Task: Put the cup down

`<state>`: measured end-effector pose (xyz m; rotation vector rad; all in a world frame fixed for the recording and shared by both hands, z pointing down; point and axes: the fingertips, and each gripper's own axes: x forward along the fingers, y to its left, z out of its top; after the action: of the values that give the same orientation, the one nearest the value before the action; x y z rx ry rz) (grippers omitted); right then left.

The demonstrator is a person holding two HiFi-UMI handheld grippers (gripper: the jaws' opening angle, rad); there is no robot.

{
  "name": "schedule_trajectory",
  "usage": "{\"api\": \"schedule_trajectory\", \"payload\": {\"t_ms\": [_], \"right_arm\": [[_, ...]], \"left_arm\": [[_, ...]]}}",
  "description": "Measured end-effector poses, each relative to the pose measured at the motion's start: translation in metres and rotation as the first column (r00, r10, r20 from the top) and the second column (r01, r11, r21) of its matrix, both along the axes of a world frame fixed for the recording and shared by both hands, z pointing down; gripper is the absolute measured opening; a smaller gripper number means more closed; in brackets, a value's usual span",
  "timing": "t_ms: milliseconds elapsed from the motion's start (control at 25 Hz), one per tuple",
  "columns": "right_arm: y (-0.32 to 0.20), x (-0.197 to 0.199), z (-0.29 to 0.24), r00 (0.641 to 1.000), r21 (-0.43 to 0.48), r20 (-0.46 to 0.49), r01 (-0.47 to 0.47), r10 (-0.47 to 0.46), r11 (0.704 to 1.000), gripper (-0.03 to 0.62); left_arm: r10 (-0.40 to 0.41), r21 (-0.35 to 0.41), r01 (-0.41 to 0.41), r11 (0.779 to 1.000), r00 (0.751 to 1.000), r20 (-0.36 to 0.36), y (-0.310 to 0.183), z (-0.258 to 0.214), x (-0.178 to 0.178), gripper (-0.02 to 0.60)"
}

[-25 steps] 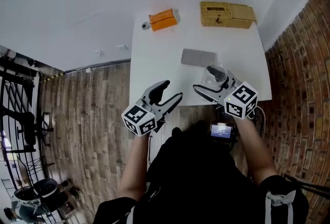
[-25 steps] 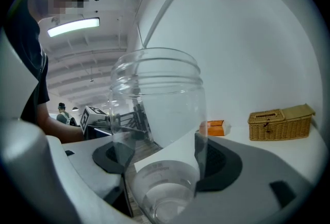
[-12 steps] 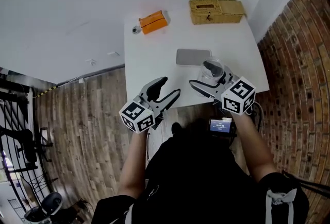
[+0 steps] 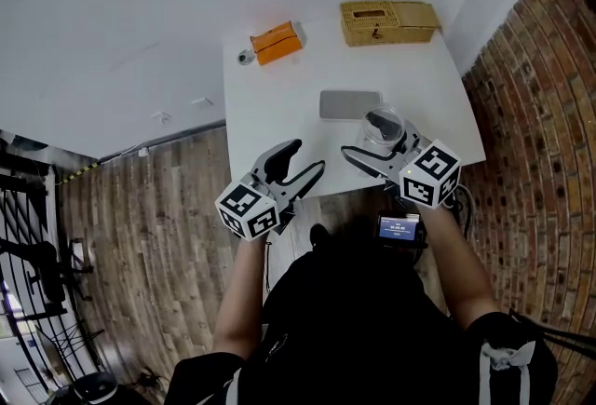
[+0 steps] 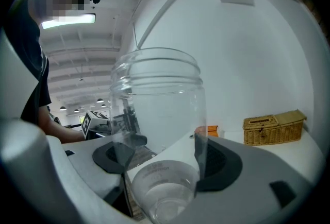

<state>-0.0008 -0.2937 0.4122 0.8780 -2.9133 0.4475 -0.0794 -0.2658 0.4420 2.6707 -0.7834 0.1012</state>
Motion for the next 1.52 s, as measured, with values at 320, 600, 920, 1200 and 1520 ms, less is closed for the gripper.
{"api": "schedule_trajectory", "payload": {"t_ms": [320, 600, 920, 1200, 1520], "right_arm": [[0.0, -0.003, -0.001, 1.0, 0.002, -0.004, 0.014, -0.014, 1.0, 0.376], [-0.01, -0.001, 0.005, 1.0, -0.004, -0.003, 0.02, -0.02, 1.0, 0.376], [-0.047, -0.005, 0.035, 0.999, -0.027, -0.017, 0.03, -0.031, 0.999, 0.376], [-0.106, -0.009, 0.057, 0.997, 0.045, -0.082, 0.018, -0.014, 0.999, 0.376], [-0.158, -0.034, 0.091, 0.996, 0.041, -0.085, 0.034, -0.03, 0.999, 0.374]], "left_arm": [[0.023, 0.008, -0.023, 1.0, 1.0, -0.012, 0.002, -0.004, 0.003, 0.264], [0.016, 0.007, -0.016, 1.0, 1.0, -0.009, -0.003, -0.005, 0.003, 0.259], [0.002, -0.02, -0.002, 1.0, 1.0, -0.015, -0.009, -0.002, -0.003, 0.245], [-0.025, -0.023, 0.025, 0.999, 1.0, -0.001, -0.018, -0.004, -0.003, 0.241], [-0.071, -0.07, 0.071, 0.995, 0.997, 0.003, -0.017, 0.005, -0.009, 0.235]]}}
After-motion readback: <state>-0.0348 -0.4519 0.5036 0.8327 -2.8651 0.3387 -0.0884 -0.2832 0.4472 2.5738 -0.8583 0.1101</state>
